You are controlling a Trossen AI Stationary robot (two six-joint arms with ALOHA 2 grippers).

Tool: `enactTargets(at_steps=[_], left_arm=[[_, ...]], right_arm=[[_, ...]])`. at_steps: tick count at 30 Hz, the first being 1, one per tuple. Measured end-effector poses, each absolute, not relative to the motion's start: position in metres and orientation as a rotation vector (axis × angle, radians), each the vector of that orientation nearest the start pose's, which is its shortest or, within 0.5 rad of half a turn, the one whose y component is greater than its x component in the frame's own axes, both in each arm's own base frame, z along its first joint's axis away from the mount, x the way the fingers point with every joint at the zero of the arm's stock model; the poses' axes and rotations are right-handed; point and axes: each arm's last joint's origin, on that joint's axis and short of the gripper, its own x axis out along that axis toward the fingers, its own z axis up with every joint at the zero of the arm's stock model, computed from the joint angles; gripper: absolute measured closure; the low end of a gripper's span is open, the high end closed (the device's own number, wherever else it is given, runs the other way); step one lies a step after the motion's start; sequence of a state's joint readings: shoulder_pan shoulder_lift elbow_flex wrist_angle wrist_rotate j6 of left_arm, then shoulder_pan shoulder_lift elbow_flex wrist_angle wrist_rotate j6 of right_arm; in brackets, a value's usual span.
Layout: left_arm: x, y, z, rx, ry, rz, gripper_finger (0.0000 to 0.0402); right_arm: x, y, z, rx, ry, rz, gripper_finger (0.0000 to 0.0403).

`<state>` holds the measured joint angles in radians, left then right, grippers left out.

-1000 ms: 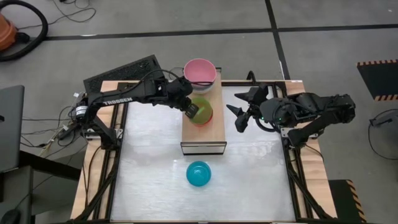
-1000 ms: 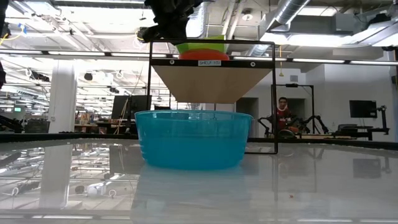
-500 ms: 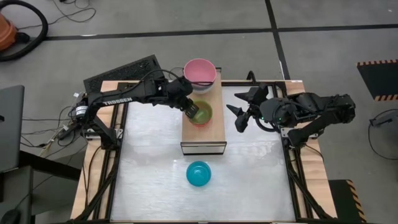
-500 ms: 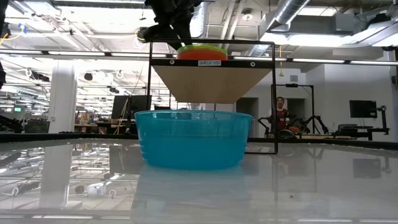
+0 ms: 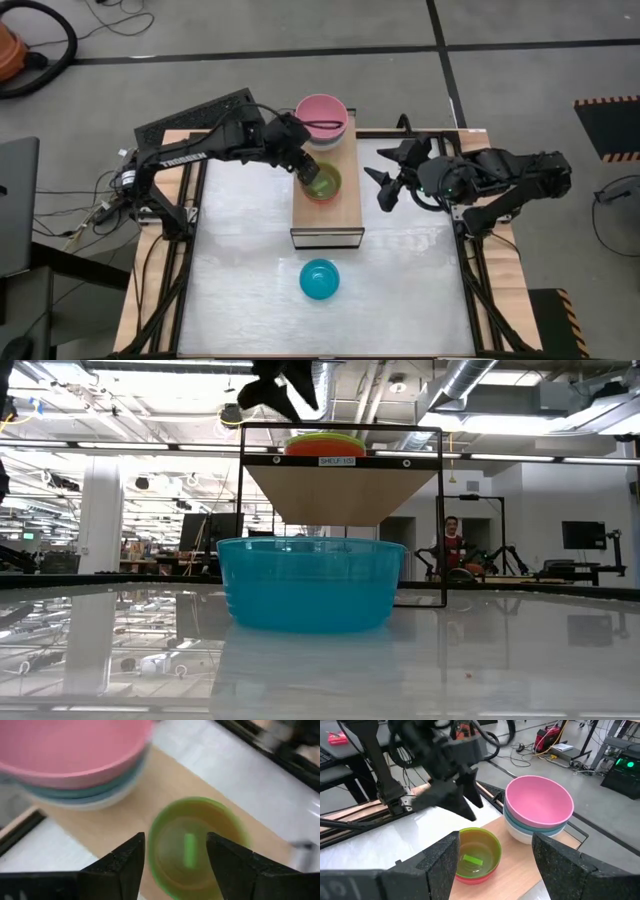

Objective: Place and stack bowls onto a shelf
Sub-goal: Stack the blue bowl on top of the green bowl on the shelf

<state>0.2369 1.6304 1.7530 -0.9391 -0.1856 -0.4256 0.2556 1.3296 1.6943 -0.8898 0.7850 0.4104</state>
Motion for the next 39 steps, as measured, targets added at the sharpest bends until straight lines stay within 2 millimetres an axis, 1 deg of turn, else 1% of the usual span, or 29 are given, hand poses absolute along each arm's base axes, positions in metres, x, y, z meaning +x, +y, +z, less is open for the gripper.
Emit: enactTargets(at_steps=[4,6,8,11,13,14,17,20,25,29,32,35,37,39], left_arm=[[0.313,0.074,0.407,-0.386,0.791,0.293,0.0207],[0.303,0.066,0.417,-0.420,0.813,0.176,0.0207],[0.293,0.058,0.427,-0.459,0.826,0.100,0.0207],[0.278,0.043,0.436,-0.471,0.838,0.041,0.0207],[0.267,0.030,0.442,-0.465,0.845,0.021,0.0207],[0.261,0.024,0.445,-0.462,0.849,0.016,0.0207],[0.246,0.004,0.452,-0.449,0.848,0.025,0.0207],[0.234,-0.017,0.459,-0.438,0.823,0.047,0.0207],[0.216,-0.047,0.467,-0.379,0.772,0.063,0.0207],[0.209,-0.067,0.468,-0.334,0.741,0.091,0.0207],[0.204,-0.081,0.468,-0.316,0.731,0.078,0.0207],[0.202,-0.092,0.467,-0.289,0.721,0.083,0.0207],[0.200,-0.097,0.467,-0.273,0.708,0.093,0.0207],[0.199,-0.100,0.467,-0.266,0.695,0.103,0.0207]], right_arm=[[0.237,0.048,0.458,0.132,0.373,-0.528,0.0127],[0.236,0.053,0.456,0.138,0.407,-0.460,0.0127],[0.236,0.057,0.454,0.167,0.432,-0.397,0.0127],[0.243,0.063,0.446,0.229,0.461,-0.363,0.0127],[0.247,0.066,0.435,0.264,0.502,-0.355,0.0127],[0.252,0.069,0.429,0.291,0.523,-0.354,0.0127],[0.262,0.073,0.417,0.407,0.562,-0.381,0.0127],[0.274,0.084,0.406,0.540,0.583,-0.390,0.0127],[0.292,0.118,0.376,0.599,0.725,-0.337,0.0127],[0.296,0.147,0.356,0.729,0.842,-0.315,0.0127],[0.297,0.173,0.339,0.856,0.900,-0.370,0.0127],[0.298,0.195,0.319,0.938,0.953,-0.447,0.0127],[0.301,0.203,0.304,0.964,0.980,-0.514,0.0127],[0.309,0.207,0.289,0.975,0.991,-0.569,0.0127]])
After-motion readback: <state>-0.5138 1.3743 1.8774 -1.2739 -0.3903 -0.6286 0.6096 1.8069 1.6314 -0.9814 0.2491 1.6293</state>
